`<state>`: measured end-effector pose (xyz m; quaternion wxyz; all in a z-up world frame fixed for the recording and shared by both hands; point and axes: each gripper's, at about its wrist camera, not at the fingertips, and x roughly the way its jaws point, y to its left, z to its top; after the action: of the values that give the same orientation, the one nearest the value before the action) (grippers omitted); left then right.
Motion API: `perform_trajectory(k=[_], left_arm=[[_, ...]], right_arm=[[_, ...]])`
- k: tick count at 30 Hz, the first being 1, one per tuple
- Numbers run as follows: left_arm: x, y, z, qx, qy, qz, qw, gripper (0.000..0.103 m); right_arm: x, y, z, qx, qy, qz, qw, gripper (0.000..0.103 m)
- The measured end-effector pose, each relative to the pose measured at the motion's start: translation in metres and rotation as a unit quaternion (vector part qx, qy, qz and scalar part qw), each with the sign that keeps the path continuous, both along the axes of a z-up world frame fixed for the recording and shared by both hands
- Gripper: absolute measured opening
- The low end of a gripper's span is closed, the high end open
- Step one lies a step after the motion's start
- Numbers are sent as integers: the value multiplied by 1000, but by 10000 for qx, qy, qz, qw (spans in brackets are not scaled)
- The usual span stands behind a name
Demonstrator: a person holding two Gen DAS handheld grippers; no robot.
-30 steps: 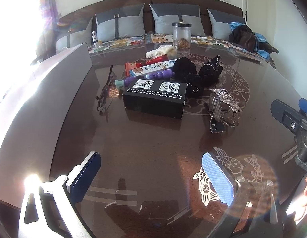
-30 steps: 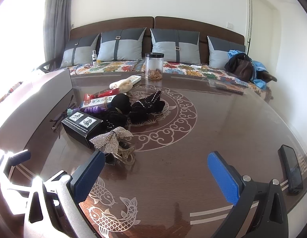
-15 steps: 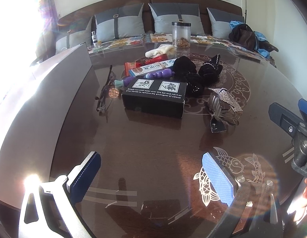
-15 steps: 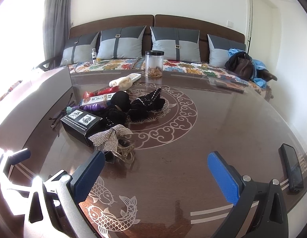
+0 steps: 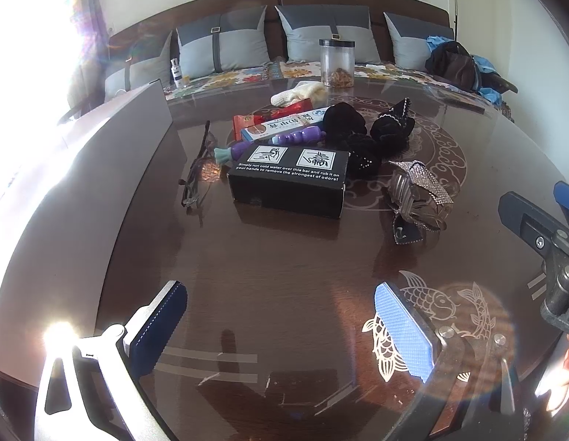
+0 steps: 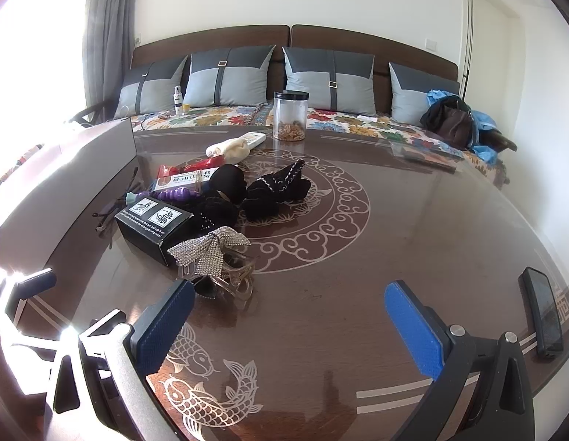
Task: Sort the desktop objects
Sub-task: 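Reach the right tool to the rhinestone bow and close on it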
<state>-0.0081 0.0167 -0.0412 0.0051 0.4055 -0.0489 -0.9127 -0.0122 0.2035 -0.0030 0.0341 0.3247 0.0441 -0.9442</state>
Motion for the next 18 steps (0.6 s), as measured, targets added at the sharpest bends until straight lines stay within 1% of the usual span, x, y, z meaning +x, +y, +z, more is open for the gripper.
perform_trajectory(k=[4, 6, 9, 12, 18], left_arm=[[-2, 0, -3, -30, -68, 10, 10000, 103], [-4, -2, -8, -45, -180, 48, 9998, 103], [-9, -10, -17, 72, -405, 144, 9991, 103], [-12, -19, -20, 224, -526, 229, 9981, 103], [-12, -28, -23, 158, -638, 315, 9973, 103]], right_arm=[[0, 0, 0, -6, -20, 25, 10000, 103], [-1, -1, -2, -11, -40, 47, 10000, 103], [-2, -2, -3, -53, -88, 99, 9999, 103], [-4, -2, -5, -124, -140, 161, 9997, 103], [-8, -4, -10, -312, -288, 296, 9987, 103]])
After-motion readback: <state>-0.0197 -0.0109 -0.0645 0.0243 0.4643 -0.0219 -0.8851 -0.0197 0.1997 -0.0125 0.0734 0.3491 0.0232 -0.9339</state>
